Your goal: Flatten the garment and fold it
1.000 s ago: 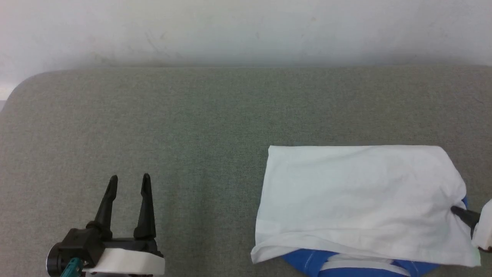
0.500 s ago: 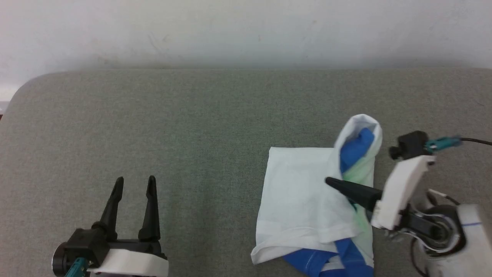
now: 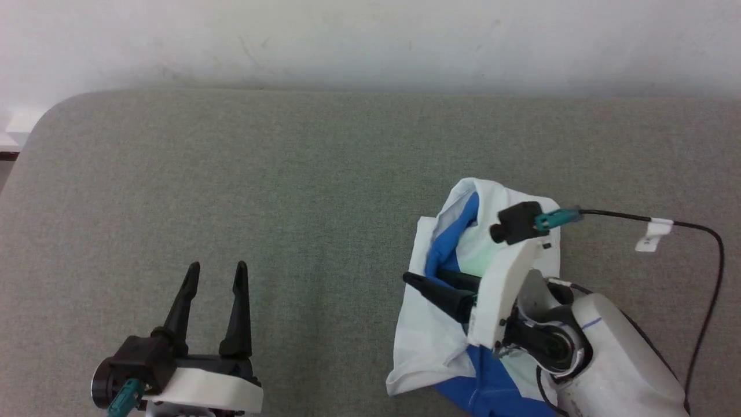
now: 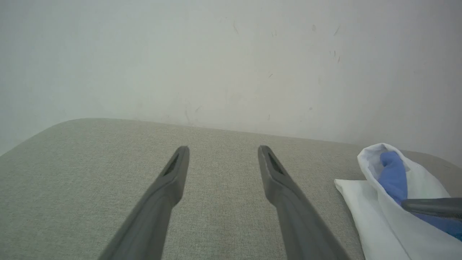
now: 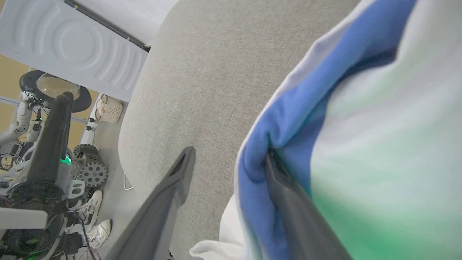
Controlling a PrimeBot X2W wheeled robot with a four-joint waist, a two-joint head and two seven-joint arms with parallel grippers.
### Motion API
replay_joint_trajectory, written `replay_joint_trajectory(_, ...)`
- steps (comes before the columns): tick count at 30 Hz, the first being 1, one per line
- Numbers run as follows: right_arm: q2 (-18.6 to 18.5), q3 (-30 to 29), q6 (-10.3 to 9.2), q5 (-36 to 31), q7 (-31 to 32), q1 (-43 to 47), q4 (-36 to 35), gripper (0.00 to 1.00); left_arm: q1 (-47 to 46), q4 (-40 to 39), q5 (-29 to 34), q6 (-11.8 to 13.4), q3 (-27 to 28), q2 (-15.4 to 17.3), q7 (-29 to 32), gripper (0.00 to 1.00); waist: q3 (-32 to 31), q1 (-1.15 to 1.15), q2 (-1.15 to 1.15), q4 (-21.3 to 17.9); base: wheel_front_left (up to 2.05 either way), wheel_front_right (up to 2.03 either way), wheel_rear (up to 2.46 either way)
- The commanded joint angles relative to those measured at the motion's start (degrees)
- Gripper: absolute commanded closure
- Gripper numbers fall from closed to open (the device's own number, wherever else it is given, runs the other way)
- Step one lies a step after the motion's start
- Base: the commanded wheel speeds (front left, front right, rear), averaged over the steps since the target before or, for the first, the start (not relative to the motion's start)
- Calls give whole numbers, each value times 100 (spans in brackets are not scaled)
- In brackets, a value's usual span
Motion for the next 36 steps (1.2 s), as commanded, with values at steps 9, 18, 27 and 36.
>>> replay_joint_trajectory(9,-1289,1244,-3,-1206,-1877,-306,-1425,0,-63,93,50,-24,131,-31,-27,0,-199,0,0,-289,0,0,0)
replay_joint_trajectory(18,-1464,-435,-3,-2917,-2980,667,-1977,0,3,46,99,39,198,-35,-27,0,-263,0,0,-452,0,0,0)
replay_joint_trajectory(27,-922,-2880,-3,-3247,-2526,1846,-2399,0,18,72,366,209,376,-4,-27,0,-250,0,0,-550,0,0,0)
replay_joint_trajectory(36,-511,-3769,-3,-1329,63,1737,-868,0,22,59,448,300,487,11,-27,0,-242,0,0,-415,0,0,0)
